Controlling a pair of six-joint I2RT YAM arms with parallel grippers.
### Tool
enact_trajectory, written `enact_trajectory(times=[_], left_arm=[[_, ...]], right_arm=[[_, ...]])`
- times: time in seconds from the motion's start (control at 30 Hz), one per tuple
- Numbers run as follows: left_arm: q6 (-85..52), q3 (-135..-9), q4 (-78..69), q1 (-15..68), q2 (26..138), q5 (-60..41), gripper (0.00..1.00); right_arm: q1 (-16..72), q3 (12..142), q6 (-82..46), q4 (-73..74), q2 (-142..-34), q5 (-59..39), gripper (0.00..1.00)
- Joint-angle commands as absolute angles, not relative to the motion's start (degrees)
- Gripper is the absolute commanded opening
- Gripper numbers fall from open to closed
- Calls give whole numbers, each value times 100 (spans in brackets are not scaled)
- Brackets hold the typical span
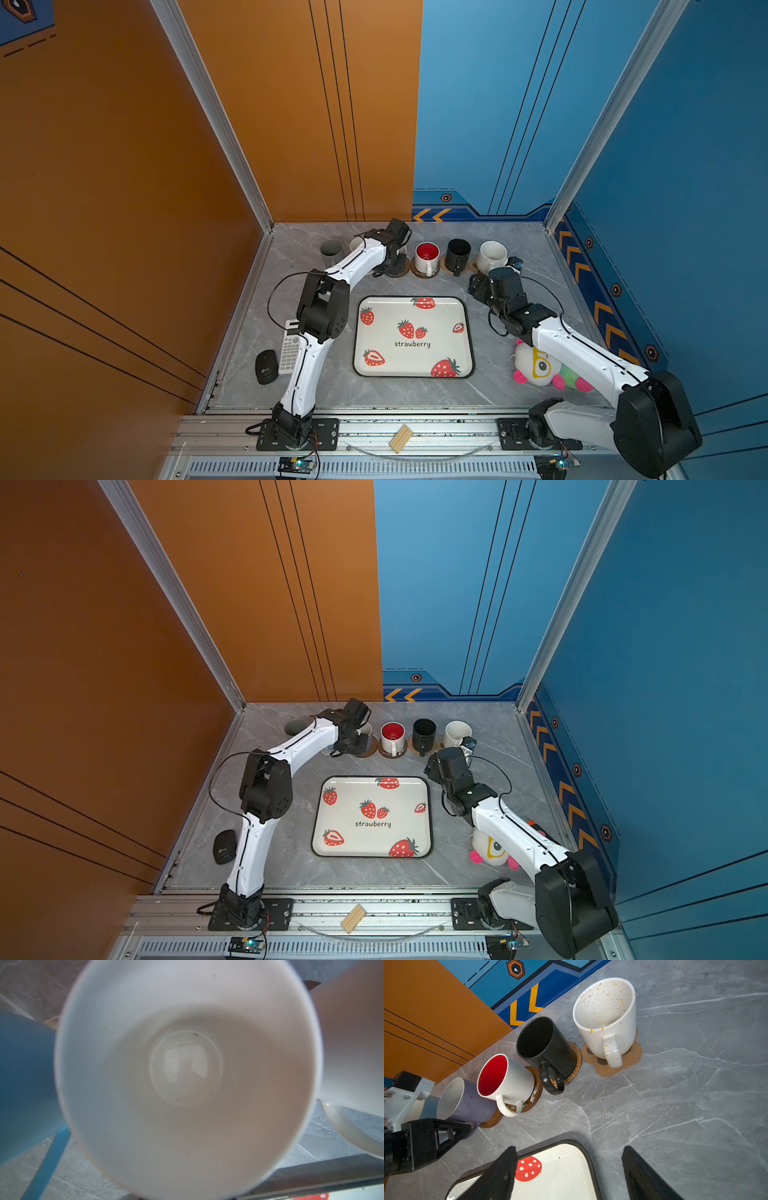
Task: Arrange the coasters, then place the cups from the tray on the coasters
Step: 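Lower the purple-handled mug onto the brown coaster beside the red-lined mug, then open the left gripper and raise it off the purple-handled mug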
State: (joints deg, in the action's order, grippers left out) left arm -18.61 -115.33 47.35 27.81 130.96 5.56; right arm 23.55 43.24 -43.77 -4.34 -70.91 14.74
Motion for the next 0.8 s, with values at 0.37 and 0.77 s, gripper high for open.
enact_trajectory(times=[0.37,0.77], left_arm=[[-1794,-11527,4790,2839,12843,598,44],[-1741,-11301,4795,2934,12357,490,66]], right_arm=[[2303,4240,-4368,-443,-6882,1410,78],[2338,4215,-4355,-596,-6650,1439,80]])
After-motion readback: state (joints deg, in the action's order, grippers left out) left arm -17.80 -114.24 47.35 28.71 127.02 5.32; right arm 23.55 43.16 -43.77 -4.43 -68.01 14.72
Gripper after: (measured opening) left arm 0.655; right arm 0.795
